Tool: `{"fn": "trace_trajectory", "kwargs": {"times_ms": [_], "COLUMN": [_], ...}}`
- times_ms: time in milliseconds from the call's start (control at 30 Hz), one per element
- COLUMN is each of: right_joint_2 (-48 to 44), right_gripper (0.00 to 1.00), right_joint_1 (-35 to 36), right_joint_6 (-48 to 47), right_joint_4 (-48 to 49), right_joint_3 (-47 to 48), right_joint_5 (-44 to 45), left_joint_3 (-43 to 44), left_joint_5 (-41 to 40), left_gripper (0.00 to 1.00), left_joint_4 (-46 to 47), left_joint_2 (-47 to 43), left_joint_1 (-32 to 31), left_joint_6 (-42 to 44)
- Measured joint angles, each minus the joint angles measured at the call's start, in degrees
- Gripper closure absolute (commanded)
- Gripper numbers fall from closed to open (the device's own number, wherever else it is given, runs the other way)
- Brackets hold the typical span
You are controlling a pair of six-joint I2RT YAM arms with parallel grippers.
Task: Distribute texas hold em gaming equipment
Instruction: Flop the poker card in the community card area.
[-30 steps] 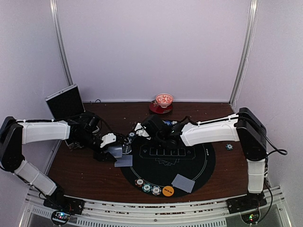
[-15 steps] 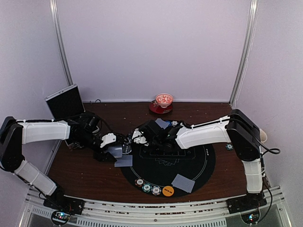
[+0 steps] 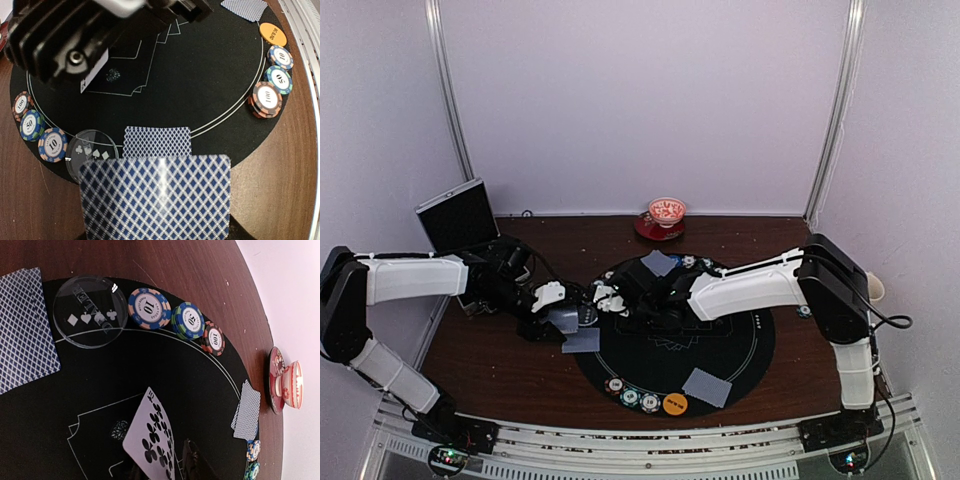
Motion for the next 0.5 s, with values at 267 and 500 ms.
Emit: {"fn": "trace_trajectory", "kwargs": {"times_ms": [267,500], "right_joint_2": [0.0,-0.1], "right_gripper": [0.35,0.22], "right_joint_1": [0.5,2.0], "right_joint_6": [0.7,1.6], "right_joint_4": [-0.8,-2.0], "right_joint_3": [-0.2,-0.3], "right_joint_5": [-0.2,-0.7], "left_joint_3": [0.0,0.0], "left_joint_5": [0.0,0.0], "left_gripper": [0.42,0.42], "left_joint_4": [0.0,0.0], "left_joint_2": [0.0,0.0], "left_joint_1": [0.0,0.0], "left_joint_6": [0.0,0.0]}}
